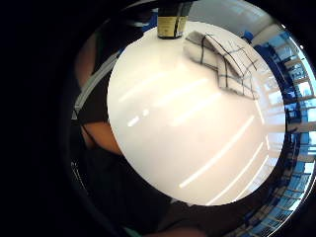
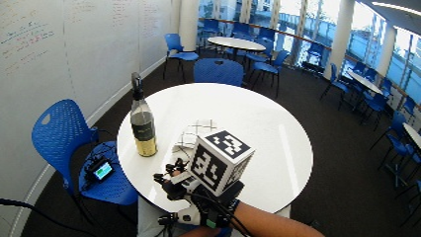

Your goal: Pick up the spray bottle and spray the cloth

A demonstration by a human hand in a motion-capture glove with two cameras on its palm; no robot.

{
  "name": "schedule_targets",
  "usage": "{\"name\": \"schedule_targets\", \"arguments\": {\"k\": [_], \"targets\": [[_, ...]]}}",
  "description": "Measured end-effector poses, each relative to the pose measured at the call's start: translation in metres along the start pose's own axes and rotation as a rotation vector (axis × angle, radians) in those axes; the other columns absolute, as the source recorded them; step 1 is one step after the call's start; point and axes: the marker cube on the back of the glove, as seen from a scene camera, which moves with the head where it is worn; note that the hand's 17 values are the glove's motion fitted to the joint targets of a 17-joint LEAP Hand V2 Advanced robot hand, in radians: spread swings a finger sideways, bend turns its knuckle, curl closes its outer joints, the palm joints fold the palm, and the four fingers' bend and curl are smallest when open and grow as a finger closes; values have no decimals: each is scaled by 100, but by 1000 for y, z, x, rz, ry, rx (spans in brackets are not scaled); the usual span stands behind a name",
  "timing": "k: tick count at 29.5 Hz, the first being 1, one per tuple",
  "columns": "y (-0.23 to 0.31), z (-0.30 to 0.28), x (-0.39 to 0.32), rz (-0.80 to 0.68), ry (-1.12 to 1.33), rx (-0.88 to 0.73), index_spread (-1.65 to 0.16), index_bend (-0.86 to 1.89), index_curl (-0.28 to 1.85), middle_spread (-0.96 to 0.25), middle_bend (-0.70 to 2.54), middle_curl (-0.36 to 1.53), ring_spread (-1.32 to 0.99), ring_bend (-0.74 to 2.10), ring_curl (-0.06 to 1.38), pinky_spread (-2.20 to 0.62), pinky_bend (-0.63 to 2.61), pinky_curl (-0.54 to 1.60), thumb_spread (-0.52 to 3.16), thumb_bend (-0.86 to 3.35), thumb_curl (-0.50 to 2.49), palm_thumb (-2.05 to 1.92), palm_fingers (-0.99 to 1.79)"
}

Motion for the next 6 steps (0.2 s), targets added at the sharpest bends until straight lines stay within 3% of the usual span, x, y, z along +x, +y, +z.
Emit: {"name": "schedule_targets", "arguments": {"k": [6], "targets": [[10,8,-6,-11,153,18,-46,17,31,-6,18,32,-1,20,29,25,21,35,103,-3,31,33,42]]}}
